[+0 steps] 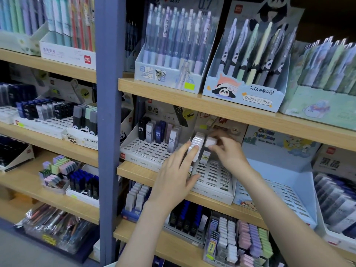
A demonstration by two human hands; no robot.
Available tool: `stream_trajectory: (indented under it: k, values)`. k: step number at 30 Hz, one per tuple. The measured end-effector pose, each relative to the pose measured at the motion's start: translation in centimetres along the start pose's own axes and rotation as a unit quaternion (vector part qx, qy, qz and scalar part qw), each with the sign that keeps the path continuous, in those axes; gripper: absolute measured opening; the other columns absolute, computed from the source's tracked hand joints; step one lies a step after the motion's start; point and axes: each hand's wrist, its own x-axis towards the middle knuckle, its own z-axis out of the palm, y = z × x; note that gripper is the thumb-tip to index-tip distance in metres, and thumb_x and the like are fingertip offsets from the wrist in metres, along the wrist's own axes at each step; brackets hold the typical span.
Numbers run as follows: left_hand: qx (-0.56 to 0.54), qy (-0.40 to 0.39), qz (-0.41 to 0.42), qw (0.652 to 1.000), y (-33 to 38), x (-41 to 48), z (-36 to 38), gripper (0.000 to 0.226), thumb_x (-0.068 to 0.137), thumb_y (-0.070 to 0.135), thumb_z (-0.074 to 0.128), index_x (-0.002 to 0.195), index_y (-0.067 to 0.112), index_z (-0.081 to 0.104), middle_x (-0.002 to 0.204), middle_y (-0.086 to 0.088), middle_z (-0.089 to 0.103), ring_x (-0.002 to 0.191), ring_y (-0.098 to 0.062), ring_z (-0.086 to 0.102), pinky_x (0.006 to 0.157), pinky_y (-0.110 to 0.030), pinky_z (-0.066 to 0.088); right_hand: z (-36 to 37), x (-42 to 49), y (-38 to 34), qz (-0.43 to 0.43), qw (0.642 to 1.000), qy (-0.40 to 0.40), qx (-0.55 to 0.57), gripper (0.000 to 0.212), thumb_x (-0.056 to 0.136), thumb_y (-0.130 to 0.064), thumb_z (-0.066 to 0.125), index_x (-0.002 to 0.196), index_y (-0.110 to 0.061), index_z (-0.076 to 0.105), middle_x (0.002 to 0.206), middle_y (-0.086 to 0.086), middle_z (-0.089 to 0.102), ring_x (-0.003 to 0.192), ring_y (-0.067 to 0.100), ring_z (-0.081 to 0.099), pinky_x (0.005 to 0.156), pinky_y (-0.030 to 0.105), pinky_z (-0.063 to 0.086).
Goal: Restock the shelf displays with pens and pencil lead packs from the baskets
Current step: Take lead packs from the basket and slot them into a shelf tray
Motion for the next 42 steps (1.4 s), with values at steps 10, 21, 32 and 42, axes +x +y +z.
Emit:
stream_trajectory:
  k: [10,21,32,42]
  values:
    - [0.004,0.000,0.001,1.000,-0.1,0.0,0.2,0.075,0.086,0.036,0.063,0.148,0.023,0.022,0.151,0.002,0.027,0.128,-0.015,0.035,0.099,-0.028,0.037,0.2,-0.5,-0.2,-0.003,0.996,-0.032,-0.080,0.034,0.095,-0.028,0.054,0.125,-0.013,0.051,0.120,0.009,0.056,0.113,0.025,0.049,0.087,0.032,0.040]
    - [0.006,-0.004,0.006,1.000,0.3,-0.2,0.3,0.075,0.086,0.025,0.067,0.146,0.019,0.023,0.150,-0.001,0.028,0.129,-0.018,0.036,0.097,-0.033,0.045,0.1,-1.7,0.1,-0.045,0.981,-0.047,-0.184,0.049,0.096,-0.021,0.049,0.142,-0.024,0.033,0.139,0.003,0.042,0.125,0.025,0.035,0.103,0.035,0.027]
    - [-0.053,0.042,0.118,0.991,11.9,-7.9,5.0,0.041,0.085,0.007,0.054,0.126,-0.001,0.052,0.128,-0.019,0.055,0.118,-0.032,0.050,0.102,-0.041,0.041,-3.3,-17.5,6.8,-0.148,0.980,0.105,-0.081,0.033,0.093,-0.017,0.049,0.124,-0.010,0.054,0.113,0.006,0.059,0.105,0.019,0.048,0.093,0.018,0.031]
    - [-0.070,-0.427,0.133,0.892,16.9,-30.0,16.4,0.051,0.067,0.030,0.077,0.114,0.016,0.066,0.113,0.003,0.066,0.103,-0.014,0.064,0.088,-0.030,0.052,4.3,-42.6,26.4,0.208,0.948,-0.211,-0.119,0.044,0.098,-0.018,0.045,0.139,-0.007,0.038,0.134,0.011,0.047,0.124,0.029,0.046,0.097,0.034,0.037]
